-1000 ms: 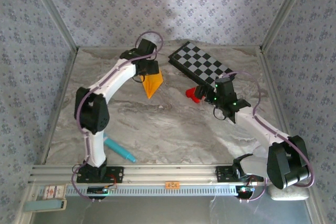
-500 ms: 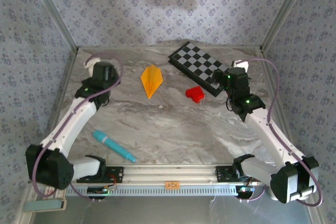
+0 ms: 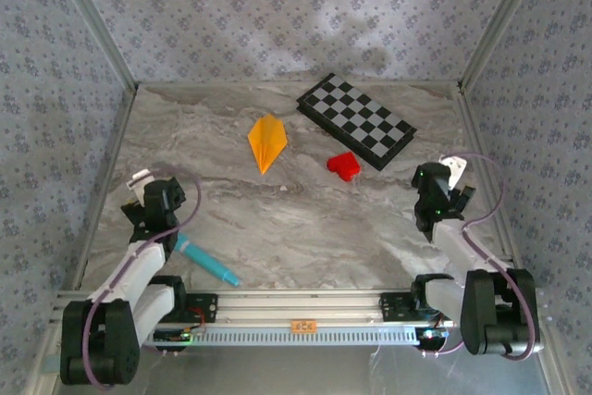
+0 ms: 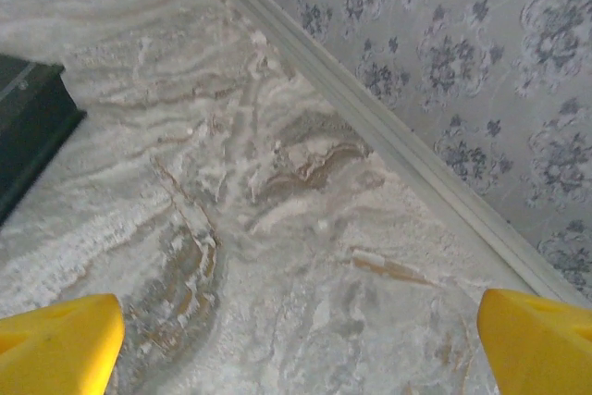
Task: Fold a paper plane with a square sheet of paper (pick it up from the middle)
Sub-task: Reset both arms
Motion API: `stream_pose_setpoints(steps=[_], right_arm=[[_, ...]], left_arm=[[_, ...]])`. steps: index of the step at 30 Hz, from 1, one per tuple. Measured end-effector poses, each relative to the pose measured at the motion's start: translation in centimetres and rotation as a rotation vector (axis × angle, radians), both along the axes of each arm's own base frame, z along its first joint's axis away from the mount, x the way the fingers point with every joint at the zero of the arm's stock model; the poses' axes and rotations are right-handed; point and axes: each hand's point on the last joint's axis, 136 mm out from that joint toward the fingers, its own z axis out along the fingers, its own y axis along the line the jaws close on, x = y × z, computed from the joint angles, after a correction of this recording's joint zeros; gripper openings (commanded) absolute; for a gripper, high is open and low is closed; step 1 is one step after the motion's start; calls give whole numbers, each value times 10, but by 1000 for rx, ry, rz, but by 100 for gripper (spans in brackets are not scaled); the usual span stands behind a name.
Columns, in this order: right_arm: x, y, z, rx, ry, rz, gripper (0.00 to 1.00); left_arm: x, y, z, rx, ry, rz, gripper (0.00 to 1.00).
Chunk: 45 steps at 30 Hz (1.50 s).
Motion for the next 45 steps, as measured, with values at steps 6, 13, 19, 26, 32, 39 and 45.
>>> stream_pose_setpoints(steps=[6,13,19,26,32,39,45], right_arm=[[14,13,-19,-7,-22,120,100],[41,39,-17,0,-83,316,100],[58,53,-33,34,-98,418,100],[65,59,-43,44,-79,460,100],[80,61,-26,34,-118,464,100],[79,61,-29,36,-106,464,100],[79,61,-29,36,-106,464,100]], left_arm=[[33,-27,-12,-1,-17,-201,100],[55,-53,-14,14,-50,-384,100],[70,-57,-24,27,-61,-444,100],[86,-58,-34,20,-47,-457,100],[103,-56,-18,31,-68,-447,100],[106,-57,-19,37,-49,-441,100],[105,-57,-22,35,-37,-441,100]])
